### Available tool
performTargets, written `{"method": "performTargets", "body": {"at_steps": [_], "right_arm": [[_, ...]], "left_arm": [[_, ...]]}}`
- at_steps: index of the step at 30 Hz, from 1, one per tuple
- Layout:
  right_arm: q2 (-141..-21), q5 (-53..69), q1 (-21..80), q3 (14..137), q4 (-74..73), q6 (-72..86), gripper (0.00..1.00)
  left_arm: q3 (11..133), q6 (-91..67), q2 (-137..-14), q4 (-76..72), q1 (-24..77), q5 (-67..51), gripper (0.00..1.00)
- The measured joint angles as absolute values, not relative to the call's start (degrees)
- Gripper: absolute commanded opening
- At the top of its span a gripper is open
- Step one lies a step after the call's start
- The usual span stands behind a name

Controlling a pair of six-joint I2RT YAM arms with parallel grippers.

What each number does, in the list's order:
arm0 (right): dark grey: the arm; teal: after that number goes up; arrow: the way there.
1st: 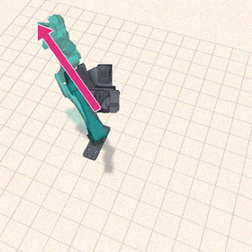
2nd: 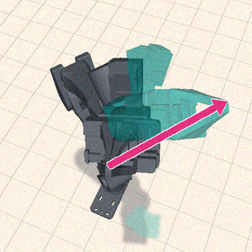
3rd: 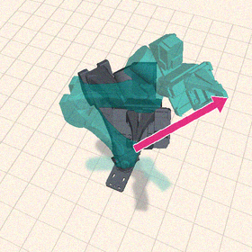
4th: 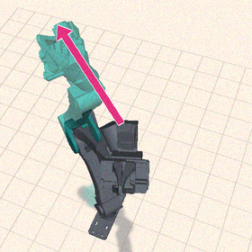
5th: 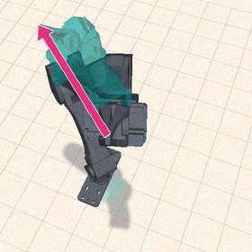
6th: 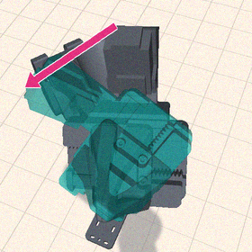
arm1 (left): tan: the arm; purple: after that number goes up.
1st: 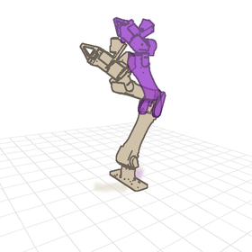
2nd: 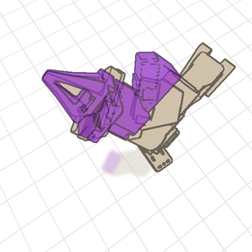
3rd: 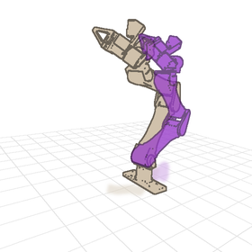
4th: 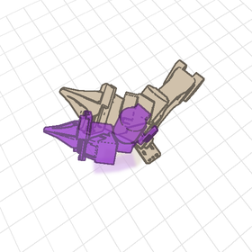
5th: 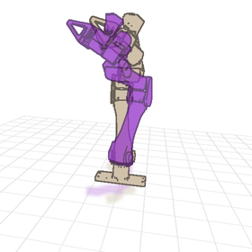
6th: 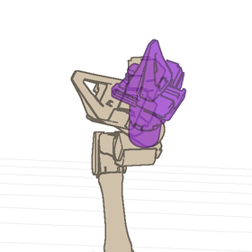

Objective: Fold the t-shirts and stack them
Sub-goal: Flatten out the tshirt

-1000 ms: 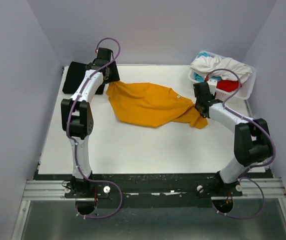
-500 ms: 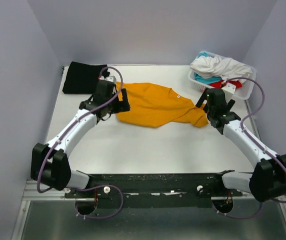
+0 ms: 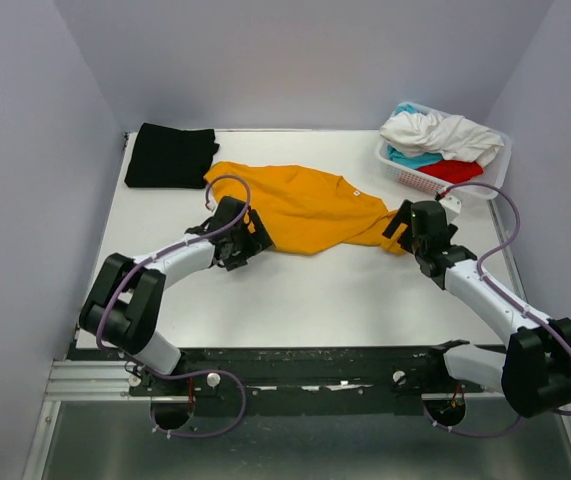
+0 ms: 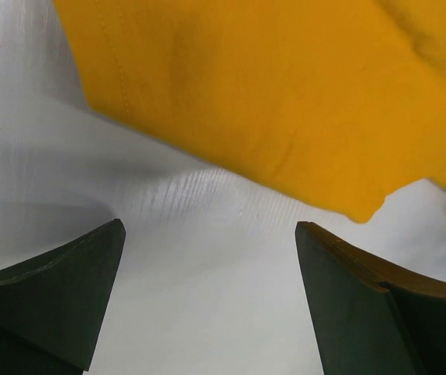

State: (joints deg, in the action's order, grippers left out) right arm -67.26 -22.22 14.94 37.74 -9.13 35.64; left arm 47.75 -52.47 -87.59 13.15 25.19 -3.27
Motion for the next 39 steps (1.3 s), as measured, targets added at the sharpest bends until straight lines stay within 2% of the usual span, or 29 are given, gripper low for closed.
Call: {"method": "performTargets", "body": {"at_steps": [3,6,14,20,23,27,31,33,35,36,39], "right_arm": [[-67.3,-21.5,14.9,37.6,-8.4,36.0,1.0],[-67.3,-21.3,14.9,37.6,-7.7,36.1,1.0],[-67.5,-21.2,14.9,36.8,-6.8,36.6,1.0],[-70.3,-20.7,14.9,36.5,-5.8,36.5,0.97],[-72.6,-20.4,14.9,36.5,-5.6,36.5,0.92],[-75.4,-20.5,14.9,36.5,-5.7,36.6,0.81],[-77.6,-20.2,14.9,36.5,-4.7,36.9,0.77],[-79.5,-19.4,14.9,36.7,-3.2,37.0,0.61],[-81.9,-18.0,14.9,37.0,-1.6,37.1,0.35],[-82.9,-17.1,14.9,37.3,-1.0,37.1,0.26],[-84.2,-16.6,14.9,37.8,-0.5,38.0,0.12]], "left_arm": [[47.3,-57.2,-89.3,9.7,25.1,-1.5,0.85],[48.2,-59.7,-91.0,8.7,25.1,0.5,0.73],[52.3,-63.0,-96.0,8.7,24.8,4.4,0.0],[54.4,-62.3,-96.0,10.0,24.7,6.7,0.0],[54.3,-61.3,-95.1,10.2,24.7,6.7,0.0],[51.3,-59.3,-89.1,10.8,24.7,6.7,0.0],[49.5,-56.9,-81.7,13.1,24.7,6.7,0.0],[48.8,-56.1,-79.3,13.5,24.7,6.7,0.0],[47.5,-55.2,-76.7,13.8,24.7,6.7,0.0],[47.0,-54.8,-75.8,14.3,24.7,6.7,0.0],[46.7,-53.9,-74.6,16.7,24.7,6.8,0.0]]}}
